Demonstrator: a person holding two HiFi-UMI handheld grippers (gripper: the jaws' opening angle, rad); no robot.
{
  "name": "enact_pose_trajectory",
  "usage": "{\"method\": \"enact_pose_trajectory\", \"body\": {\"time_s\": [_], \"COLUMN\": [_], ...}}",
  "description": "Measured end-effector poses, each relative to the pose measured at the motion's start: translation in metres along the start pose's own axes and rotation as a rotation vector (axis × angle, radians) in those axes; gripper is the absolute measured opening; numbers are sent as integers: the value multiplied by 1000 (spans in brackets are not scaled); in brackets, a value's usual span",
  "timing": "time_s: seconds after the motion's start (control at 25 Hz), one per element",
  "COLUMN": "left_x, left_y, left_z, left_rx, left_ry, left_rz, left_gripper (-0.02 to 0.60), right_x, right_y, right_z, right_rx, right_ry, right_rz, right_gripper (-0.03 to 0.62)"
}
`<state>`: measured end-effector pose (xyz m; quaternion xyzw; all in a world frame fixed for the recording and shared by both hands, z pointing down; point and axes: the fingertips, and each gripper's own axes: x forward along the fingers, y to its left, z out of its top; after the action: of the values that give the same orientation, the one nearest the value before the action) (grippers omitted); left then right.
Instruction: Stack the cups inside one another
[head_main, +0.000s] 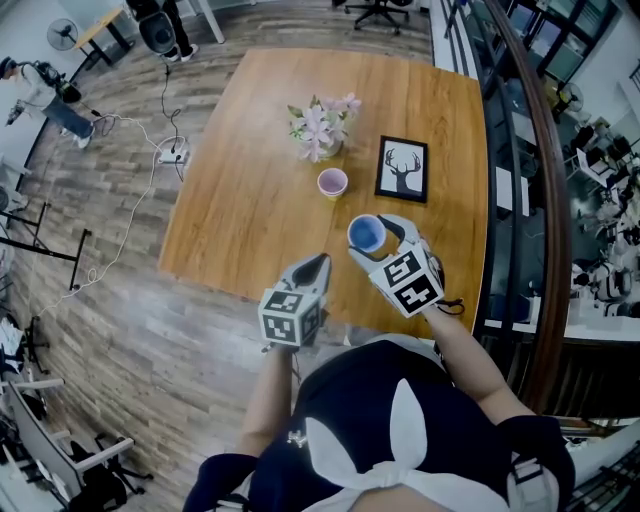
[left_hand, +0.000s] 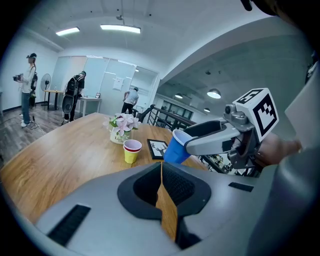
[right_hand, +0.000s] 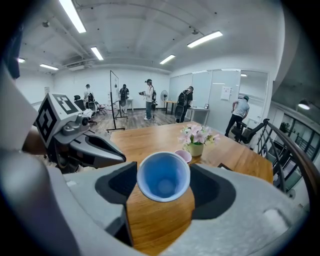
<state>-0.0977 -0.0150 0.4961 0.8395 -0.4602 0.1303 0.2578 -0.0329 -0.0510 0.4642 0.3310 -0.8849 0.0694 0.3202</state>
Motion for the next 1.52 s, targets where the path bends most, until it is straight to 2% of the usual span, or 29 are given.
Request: {"method": "enact_pose_trajectory", "body": {"time_s": [1.52], "left_x": [50], "left_y": [52], "left_z": [-1], "left_rx": [-94], "left_ry": [48], "left_rz": [15], "left_gripper": [25], "right_x": [89], "right_y": [-58], "right_z": [58], "right_rx": [-20], "right_ry": [-36], "right_rz": [26], "right_gripper": [328]}}
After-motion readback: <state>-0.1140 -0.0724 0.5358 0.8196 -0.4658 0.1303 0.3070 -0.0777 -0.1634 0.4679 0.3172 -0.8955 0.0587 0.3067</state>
